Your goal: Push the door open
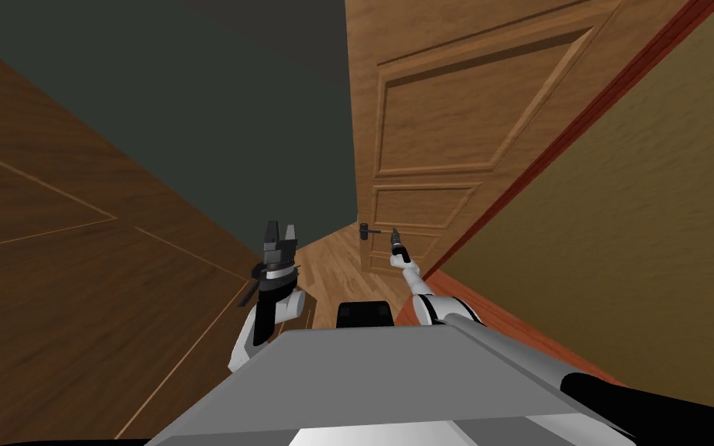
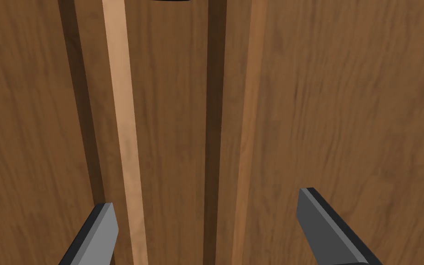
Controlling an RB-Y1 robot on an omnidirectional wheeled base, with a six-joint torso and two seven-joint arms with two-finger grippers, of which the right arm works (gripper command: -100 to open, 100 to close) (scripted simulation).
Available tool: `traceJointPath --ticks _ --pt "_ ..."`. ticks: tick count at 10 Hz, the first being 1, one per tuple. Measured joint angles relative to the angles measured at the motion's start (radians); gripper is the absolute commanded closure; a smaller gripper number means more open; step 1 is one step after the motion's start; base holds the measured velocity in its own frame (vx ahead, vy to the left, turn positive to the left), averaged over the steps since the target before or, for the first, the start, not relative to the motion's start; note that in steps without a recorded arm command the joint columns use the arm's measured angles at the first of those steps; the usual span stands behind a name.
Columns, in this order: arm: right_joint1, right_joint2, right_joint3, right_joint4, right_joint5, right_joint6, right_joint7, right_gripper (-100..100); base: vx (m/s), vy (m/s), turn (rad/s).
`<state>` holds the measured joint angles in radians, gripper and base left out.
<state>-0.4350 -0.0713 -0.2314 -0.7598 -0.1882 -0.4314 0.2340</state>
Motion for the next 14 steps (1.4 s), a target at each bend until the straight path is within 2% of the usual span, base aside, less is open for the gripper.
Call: traceJointPath --ticks 2,4,5,6,8,11,13,14 --pt "-0.033 0.006 0.028 0.06 -0.036 -0.031 0.023 -100 -0.054 0.031 -0.154" --pt "-0.048 0.023 0.056 0.08 -0.073 -0.04 0.051 -100 -0.054 0.055 -0.142" --pt "-0.066 0.03 0.065 0.108 -0.089 -0.051 0.061 -100 -0.061 0.098 -0.105" --pt "-0.063 0.045 0.079 0.1 -0.106 -0.051 0.077 -100 -0.055 0.097 -0.062" --pt "-0.08 0.052 0.091 0.131 -0.121 -0.063 0.086 -100 -0.027 0.057 -0.049" --pt "-0.125 0.081 0.119 0.208 -0.159 -0.1 0.107 -100 -0.075 0.145 -0.088" --pt "-0.119 0.106 0.128 0.192 -0.175 -0.095 0.128 -100 -0.075 0.212 -0.031" --pt "-0.13 0.11 0.134 0.214 -0.181 -0.104 0.129 -100 -0.05 0.198 -0.019"
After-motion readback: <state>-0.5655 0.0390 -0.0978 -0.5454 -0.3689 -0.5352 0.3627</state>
